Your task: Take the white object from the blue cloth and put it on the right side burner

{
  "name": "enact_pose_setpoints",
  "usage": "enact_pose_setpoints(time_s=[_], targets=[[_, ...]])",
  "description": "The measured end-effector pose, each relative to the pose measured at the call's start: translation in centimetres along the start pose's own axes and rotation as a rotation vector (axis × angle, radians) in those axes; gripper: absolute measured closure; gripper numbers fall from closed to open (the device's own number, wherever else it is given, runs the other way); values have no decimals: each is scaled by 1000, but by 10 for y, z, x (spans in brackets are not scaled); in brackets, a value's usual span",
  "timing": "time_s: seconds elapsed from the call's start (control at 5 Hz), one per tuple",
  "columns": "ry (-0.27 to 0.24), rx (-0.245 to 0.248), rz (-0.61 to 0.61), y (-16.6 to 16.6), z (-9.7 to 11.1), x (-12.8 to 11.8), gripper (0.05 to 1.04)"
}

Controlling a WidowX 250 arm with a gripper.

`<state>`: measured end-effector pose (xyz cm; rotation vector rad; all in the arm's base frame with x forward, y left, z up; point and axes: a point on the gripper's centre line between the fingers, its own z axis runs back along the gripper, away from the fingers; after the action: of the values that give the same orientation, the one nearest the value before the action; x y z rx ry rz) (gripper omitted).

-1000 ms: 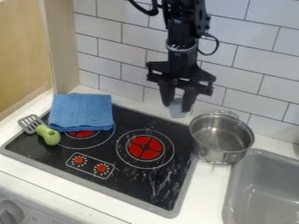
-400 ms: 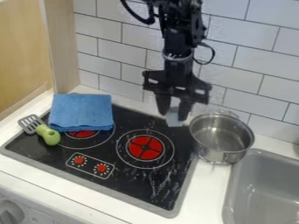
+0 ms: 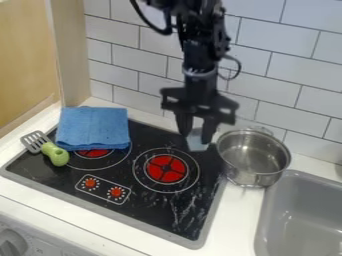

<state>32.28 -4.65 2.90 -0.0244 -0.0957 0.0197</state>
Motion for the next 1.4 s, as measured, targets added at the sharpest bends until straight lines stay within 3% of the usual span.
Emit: enact_pose_setpoints(time_s=[0.2,0.4,0.8,1.0,1.4], targets=[[13,-3,23,6,-4,-2,691],[31,-5,58,12,-9,-7,611],[58,2,82,14,-13,-12,91],[65,9,87,15,-13,-13,68],[2,6,63,15,15,-8,85]])
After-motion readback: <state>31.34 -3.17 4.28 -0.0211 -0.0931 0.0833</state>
